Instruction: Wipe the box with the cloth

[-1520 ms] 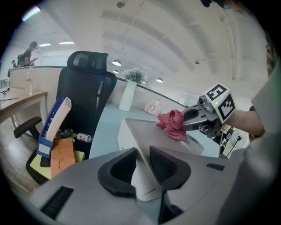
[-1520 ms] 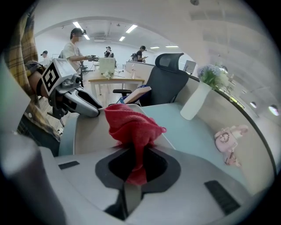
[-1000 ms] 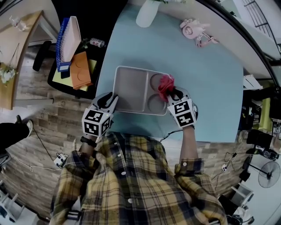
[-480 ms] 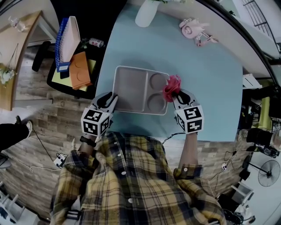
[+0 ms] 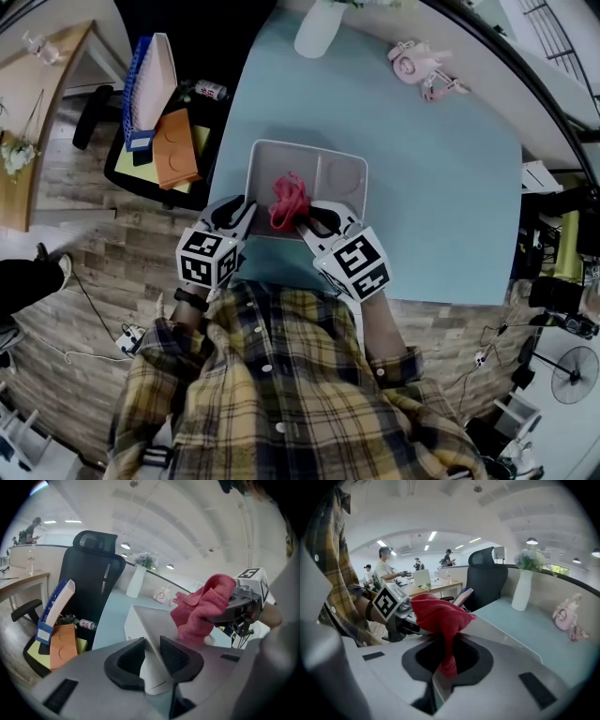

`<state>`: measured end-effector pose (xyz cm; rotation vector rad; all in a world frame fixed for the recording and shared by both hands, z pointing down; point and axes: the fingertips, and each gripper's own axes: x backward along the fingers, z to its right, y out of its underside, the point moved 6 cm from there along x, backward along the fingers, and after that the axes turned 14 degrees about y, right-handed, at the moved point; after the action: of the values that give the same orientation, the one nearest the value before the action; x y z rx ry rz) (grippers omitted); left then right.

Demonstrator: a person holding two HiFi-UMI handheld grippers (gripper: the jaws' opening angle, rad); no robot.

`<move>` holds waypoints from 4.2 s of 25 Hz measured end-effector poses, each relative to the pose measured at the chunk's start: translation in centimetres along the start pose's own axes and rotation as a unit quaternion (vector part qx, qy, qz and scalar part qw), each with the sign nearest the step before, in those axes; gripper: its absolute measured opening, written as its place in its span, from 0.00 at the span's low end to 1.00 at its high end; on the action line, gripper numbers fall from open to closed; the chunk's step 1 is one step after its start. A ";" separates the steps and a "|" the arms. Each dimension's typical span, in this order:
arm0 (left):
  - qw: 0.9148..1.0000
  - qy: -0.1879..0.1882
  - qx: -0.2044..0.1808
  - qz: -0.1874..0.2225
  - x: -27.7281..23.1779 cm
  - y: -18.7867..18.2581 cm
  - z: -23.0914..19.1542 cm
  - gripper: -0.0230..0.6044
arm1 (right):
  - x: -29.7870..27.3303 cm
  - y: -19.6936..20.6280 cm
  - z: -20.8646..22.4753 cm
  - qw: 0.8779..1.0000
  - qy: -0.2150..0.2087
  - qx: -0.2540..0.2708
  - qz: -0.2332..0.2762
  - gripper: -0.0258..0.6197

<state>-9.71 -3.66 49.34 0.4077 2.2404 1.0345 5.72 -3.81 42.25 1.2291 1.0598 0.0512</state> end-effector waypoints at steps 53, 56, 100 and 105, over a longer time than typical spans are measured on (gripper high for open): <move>1.000 0.001 -0.011 -0.001 0.1 -0.1 0.0 0.20 | 5.9 10.2 6.4 0.979 0.145 0.013 -0.146 0.10; 1.000 -0.001 -0.014 -0.001 0.1 -0.1 0.1 0.20 | 6.9 10.9 7.0 0.975 0.162 -0.004 -0.152 0.10; 0.974 -0.010 -0.188 0.122 4.2 -13.0 8.2 0.02 | 11.0 -1.9 9.0 0.935 0.244 -0.123 0.225 0.11; 0.977 -0.008 -0.179 0.113 4.3 -12.4 8.0 0.02 | 11.3 -1.5 9.2 0.929 0.252 -0.140 0.233 0.10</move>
<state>-7.84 -4.86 34.15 0.5159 1.9679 1.5155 17.42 -4.88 33.48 1.2052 1.1208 0.8984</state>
